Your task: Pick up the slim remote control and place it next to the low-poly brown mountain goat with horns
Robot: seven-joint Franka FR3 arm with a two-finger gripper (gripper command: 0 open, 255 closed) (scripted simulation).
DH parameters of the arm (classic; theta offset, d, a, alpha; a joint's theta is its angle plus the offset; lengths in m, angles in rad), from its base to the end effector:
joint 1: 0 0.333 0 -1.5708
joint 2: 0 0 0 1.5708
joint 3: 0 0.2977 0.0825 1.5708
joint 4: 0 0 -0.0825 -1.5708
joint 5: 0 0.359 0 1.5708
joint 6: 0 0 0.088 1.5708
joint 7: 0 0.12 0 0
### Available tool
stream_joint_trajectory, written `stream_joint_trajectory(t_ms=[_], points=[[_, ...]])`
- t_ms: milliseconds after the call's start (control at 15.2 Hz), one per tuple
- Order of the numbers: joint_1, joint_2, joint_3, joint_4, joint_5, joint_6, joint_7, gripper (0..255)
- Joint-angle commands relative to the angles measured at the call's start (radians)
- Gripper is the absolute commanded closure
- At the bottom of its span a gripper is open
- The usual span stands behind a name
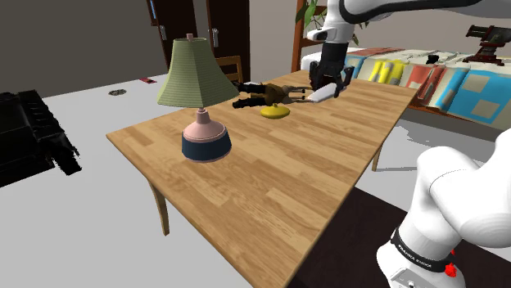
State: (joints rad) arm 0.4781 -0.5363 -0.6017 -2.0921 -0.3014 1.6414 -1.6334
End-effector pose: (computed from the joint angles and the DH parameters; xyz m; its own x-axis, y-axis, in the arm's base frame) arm 0.3893 -0.1256 0.5606 -0.0270 0.9996 -0.0078 0.9996 0.0270 0.0073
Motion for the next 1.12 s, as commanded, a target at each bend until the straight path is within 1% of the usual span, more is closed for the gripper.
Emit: stream_joint_trajectory(t_ms=[0,1056], points=[[-0.002,-0.004,-0.004,-0.029,-0.004,0.026,0.004,255],[-0.016,-0.001,-0.055,-0.235,-0.04,0.237,0.016,255]])
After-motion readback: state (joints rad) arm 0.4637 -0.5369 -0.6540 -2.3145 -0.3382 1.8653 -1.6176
